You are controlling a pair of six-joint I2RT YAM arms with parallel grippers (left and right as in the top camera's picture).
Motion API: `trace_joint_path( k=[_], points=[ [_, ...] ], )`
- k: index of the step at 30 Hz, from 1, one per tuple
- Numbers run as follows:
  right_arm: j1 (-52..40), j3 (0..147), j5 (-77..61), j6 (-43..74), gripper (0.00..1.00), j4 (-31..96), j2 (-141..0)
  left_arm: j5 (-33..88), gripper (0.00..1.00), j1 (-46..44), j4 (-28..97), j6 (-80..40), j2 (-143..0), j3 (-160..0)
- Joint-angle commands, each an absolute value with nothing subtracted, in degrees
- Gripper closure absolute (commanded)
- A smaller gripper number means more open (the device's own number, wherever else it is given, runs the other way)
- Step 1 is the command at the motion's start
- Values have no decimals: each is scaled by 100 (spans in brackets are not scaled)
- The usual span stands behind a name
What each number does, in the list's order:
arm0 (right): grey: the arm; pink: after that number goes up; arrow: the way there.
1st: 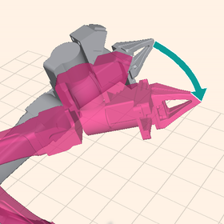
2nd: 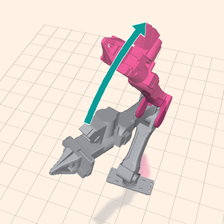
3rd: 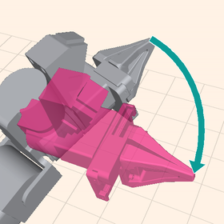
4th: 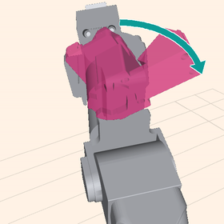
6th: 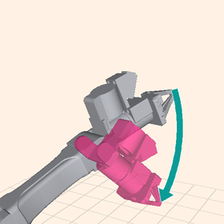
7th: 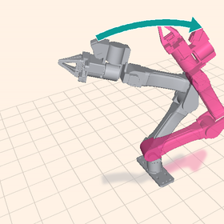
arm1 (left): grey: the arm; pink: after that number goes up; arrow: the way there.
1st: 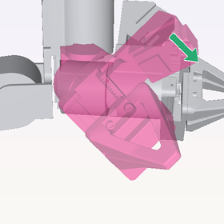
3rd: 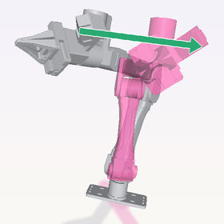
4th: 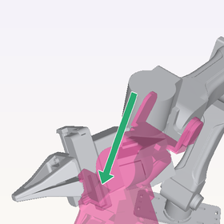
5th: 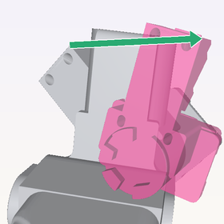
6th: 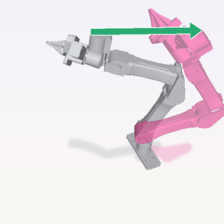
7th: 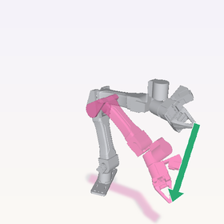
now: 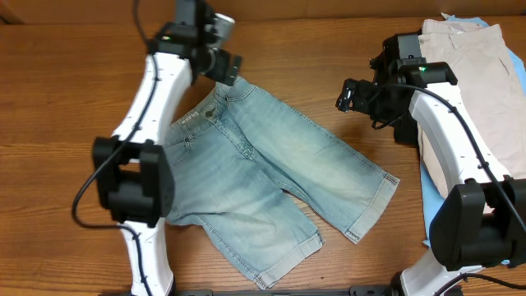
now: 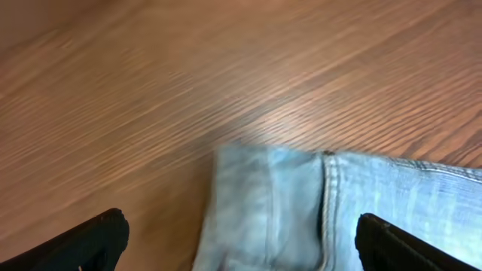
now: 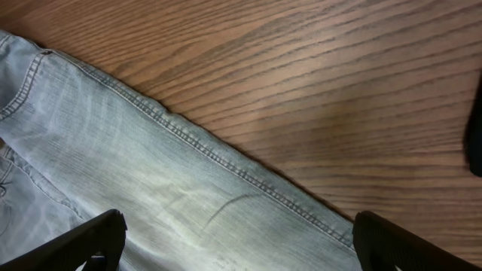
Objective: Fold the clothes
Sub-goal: 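Pull the waistband upward with the left gripper to straighten the shorts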
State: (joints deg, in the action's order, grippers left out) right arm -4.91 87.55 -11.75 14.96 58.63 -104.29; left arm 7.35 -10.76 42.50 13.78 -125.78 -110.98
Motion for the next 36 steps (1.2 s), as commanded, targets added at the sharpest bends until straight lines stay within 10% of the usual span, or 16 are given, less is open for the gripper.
trace_joint_path(
  k=[1, 25, 33, 36],
  points=[
    [-480, 8884, -1140, 1481, 0, 5887, -10202, 884, 0, -1109, 4117, 1693, -13113, -11139],
    [-480, 8884, -1138, 1483, 0, 5916, -10202, 108, 18, -1118, 4136, 1741, -13496, -11137],
    [-480, 8884, -1138, 1483, 0, 5927, -10202, 550, 86, -1103, 4060, 1518, -13493, -11144],
    [-480, 8884, -1138, 1483, 0, 5918, -10204, -209, 96, -1011, 4051, 904, -13493, -11238]
  ],
)
